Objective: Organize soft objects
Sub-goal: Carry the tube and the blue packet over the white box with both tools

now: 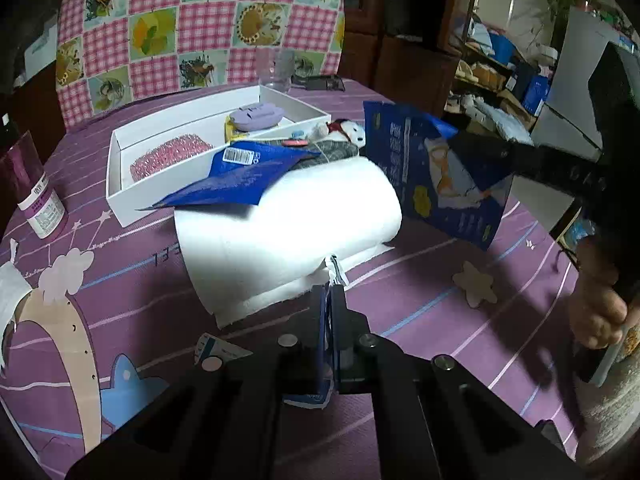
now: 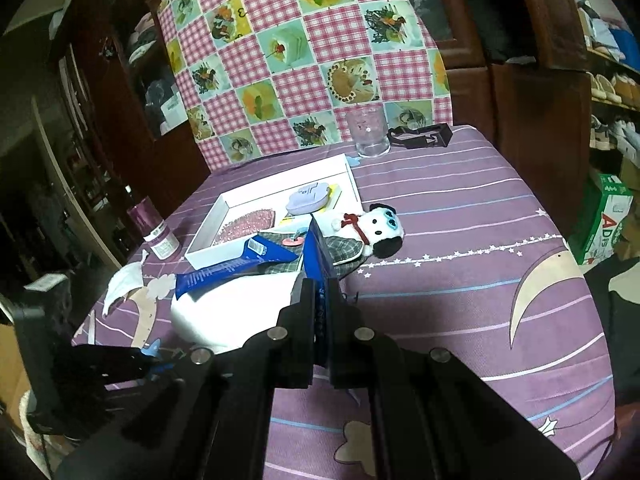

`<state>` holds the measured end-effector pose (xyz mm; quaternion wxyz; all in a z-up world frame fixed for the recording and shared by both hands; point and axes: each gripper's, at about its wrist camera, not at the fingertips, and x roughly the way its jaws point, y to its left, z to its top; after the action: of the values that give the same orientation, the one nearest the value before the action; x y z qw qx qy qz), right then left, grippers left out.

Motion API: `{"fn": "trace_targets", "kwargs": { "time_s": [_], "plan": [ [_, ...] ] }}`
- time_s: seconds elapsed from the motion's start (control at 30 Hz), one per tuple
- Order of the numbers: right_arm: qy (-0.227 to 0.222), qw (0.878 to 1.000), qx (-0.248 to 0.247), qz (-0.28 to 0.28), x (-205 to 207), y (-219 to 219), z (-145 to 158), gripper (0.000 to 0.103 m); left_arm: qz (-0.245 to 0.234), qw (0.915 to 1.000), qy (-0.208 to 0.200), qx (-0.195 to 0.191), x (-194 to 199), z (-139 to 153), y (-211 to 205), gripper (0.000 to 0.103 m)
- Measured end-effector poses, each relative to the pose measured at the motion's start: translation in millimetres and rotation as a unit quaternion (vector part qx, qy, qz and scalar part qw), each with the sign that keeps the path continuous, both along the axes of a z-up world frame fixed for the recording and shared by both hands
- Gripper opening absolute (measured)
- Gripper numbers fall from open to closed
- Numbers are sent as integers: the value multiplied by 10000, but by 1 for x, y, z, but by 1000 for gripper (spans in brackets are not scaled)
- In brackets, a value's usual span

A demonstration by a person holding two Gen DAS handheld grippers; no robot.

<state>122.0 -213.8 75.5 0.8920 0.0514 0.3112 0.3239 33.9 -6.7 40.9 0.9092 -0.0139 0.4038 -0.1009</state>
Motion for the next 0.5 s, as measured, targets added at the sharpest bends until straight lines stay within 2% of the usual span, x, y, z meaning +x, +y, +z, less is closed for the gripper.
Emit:
{"fn": "trace_targets", "kwargs": {
  "time_s": [0.5],
  "plan": [
    [-214,9996,2,181,-12,5,6,6,54,9989,-346,-327,-8,16,3,0]
  ]
}}
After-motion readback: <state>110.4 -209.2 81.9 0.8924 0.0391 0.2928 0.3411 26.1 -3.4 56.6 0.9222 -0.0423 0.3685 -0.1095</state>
